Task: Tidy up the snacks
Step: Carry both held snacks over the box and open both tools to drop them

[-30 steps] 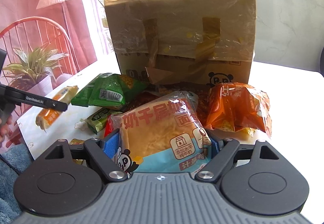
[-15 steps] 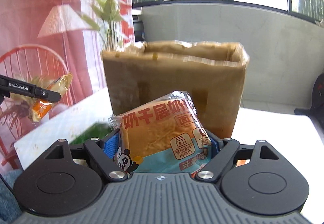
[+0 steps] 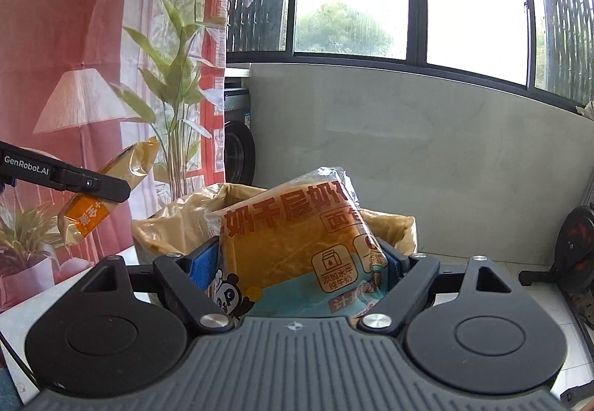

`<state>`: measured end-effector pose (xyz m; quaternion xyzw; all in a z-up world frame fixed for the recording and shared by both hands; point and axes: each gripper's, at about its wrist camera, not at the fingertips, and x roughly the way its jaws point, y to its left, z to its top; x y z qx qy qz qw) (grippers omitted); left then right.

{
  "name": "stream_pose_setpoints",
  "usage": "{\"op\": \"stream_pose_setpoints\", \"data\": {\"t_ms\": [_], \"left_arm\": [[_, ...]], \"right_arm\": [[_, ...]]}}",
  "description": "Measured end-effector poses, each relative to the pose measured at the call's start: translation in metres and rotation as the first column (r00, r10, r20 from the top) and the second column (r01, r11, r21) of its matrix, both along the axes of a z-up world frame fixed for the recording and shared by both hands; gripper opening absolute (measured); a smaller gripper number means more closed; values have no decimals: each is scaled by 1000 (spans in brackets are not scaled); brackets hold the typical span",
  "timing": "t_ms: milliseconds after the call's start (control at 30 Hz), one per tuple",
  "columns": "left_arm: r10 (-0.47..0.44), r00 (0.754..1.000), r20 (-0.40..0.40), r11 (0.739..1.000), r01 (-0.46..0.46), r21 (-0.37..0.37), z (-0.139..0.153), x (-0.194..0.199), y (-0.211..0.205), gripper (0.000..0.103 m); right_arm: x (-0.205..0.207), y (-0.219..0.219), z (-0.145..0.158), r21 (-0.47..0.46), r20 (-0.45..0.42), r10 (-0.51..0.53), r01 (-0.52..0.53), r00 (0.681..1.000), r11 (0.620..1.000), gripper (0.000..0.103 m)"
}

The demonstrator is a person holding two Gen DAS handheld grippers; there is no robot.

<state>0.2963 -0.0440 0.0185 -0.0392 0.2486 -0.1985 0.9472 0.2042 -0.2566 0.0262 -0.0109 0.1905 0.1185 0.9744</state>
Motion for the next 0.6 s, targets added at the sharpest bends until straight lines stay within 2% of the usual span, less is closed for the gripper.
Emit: {"op": "stream_pose_setpoints", "data": {"t_ms": [233, 367, 500, 533, 600], "left_arm": [[2, 1000, -24, 1000, -2, 22, -8, 49, -22, 39], [38, 998, -56, 999, -35, 42, -17, 72, -29, 39], [28, 998, -57, 997, -24, 68, -24, 87, -37, 41], [29, 998, -53, 997, -25, 75, -25, 88, -38, 46], [41, 998, -51, 996, -37, 84, -25, 89, -40, 84]], "right_arm": [[57, -8, -1, 14, -51, -17, 18, 999, 1000, 84], [79, -13, -13, 21, -93, -28, 30, 995, 999, 84], [90, -13, -27, 2, -126, -35, 36, 991, 999, 85], [93, -13, -30, 1, -135, -34, 34, 990, 999, 85], [96, -10, -33, 4, -149, -28, 29, 988, 1000, 89]]}}
